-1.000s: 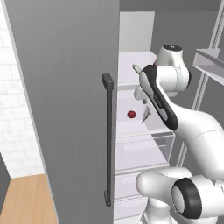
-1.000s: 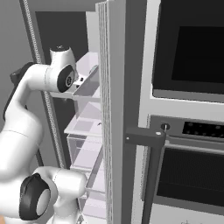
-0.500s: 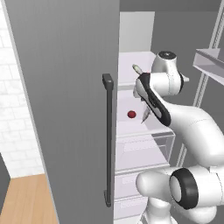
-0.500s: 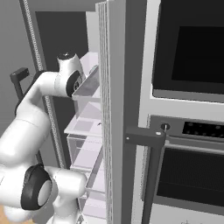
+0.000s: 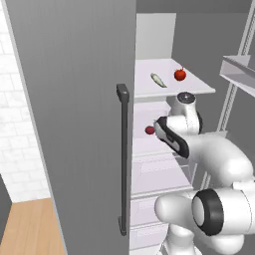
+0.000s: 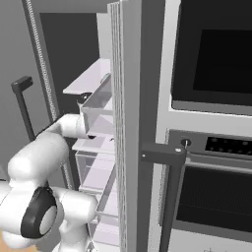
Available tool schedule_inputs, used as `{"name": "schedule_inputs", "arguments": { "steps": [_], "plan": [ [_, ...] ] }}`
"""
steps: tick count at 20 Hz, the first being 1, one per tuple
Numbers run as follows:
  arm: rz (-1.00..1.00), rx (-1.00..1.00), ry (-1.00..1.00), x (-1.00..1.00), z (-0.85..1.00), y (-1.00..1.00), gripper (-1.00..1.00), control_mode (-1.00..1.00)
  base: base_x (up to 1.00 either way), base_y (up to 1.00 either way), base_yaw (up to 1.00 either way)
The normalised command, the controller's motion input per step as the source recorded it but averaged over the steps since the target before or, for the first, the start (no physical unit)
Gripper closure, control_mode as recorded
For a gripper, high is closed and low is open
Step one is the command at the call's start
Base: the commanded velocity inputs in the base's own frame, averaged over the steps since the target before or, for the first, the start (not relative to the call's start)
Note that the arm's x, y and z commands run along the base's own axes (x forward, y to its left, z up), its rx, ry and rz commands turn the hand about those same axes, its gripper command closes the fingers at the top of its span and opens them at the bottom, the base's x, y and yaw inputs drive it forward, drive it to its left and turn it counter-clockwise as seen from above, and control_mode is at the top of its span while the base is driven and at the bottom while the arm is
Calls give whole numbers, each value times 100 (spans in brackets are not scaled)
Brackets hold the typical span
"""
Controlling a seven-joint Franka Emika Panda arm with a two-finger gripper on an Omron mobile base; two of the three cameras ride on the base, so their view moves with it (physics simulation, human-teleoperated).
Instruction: Place one tomato and one fish in each tupperware on the nearby counter, to pack two identical lunches.
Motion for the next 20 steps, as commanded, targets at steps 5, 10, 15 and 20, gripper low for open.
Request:
{"name": "schedule_inputs", "arguments": {
  "steps": [5, 10, 15, 20],
  "plan": [
    [-8, 0, 1, 72, -17, -1, -100, -100, 0, 0, 0],
    [-14, 21, 0, 47, -27, -28, -100, -100, 0, 0, 0],
    [-7, 7, 0, 39, -10, -9, -100, -100, 0, 0, 0],
    [0, 0, 0, 34, -15, -8, -100, -100, 0, 0, 0]
  ]
}}
